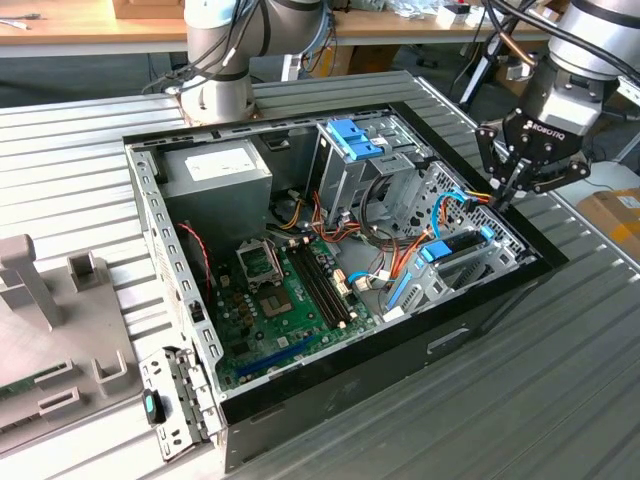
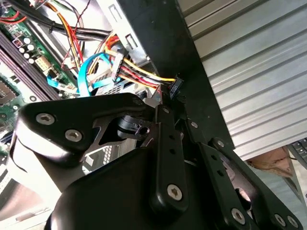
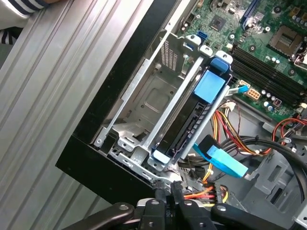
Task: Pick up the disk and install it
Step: 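Insert the first disk wire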
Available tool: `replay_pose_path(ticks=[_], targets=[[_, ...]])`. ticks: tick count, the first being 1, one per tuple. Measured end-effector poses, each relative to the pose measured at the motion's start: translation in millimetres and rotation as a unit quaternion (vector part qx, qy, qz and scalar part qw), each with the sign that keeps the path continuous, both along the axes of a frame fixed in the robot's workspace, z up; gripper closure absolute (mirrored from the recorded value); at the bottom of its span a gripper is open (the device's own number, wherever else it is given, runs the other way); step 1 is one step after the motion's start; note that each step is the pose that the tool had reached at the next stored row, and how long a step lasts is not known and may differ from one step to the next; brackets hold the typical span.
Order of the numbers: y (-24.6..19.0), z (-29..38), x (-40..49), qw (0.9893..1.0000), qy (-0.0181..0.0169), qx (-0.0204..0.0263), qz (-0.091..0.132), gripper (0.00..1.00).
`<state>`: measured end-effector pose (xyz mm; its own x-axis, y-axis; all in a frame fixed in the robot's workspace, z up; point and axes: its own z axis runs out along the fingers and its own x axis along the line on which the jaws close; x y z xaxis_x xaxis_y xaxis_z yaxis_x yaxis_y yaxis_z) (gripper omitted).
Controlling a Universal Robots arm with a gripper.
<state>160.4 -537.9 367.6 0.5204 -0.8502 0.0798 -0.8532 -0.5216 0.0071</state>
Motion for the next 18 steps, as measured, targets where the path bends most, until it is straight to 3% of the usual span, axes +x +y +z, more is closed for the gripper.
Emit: replay_pose_path(ticks=[2, 6, 12, 15, 18], targets=[[0.0, 2.8, -2.8, 1.0000, -0.0018, 0.0002, -0.001, 0.83], [0.1, 3.0, -4.3, 0.9994, -0.0019, -0.0001, -0.035, 0.83], [-0.1, 2.6, -13.4, 0.9989, -0.0019, 0.0000, -0.048, 0.83], [0.0, 1.8, -14.8, 0.9979, -0.0019, -0.0001, -0.064, 0.83], [0.0, 1.0, -16.3, 0.9963, -0.0019, -0.0002, -0.086, 0.83]])
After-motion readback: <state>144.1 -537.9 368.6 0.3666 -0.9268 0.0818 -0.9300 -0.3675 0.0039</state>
